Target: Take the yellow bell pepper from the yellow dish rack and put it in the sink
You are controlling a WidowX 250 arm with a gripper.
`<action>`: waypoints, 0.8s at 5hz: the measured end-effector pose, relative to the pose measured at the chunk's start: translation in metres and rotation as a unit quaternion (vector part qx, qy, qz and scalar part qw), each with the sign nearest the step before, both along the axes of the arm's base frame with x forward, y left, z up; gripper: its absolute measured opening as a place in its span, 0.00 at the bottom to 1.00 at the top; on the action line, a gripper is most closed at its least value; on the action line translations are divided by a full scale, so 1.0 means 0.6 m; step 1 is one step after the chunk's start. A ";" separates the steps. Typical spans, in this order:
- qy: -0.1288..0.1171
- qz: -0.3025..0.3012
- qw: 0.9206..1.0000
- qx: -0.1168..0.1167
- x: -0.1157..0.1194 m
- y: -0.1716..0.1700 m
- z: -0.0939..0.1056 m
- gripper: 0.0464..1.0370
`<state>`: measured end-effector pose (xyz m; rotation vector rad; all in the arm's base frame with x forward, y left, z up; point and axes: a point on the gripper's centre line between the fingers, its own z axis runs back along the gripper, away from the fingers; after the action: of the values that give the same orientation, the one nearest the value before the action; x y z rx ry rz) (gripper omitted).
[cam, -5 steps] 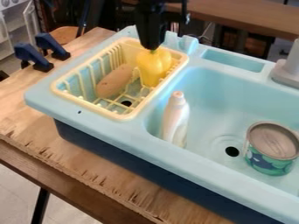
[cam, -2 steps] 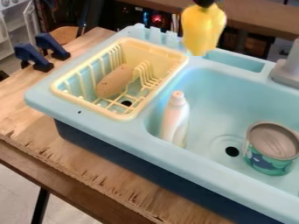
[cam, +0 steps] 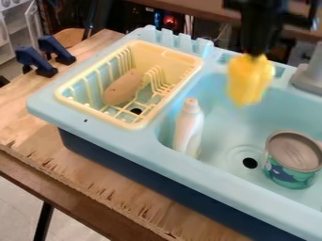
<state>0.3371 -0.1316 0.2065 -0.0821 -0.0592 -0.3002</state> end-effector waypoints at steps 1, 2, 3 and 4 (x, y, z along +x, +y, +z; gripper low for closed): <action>0.013 -0.001 1.000 -0.001 -0.009 -0.013 -0.025 0.06; 0.029 -0.003 1.000 0.005 -0.015 -0.021 -0.049 0.06; 0.036 0.003 0.999 0.005 -0.010 -0.014 -0.074 0.06; 0.034 0.010 0.999 -0.010 0.003 -0.009 -0.090 0.06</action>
<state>0.3388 -0.1372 0.1528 -0.1112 0.0044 -0.2762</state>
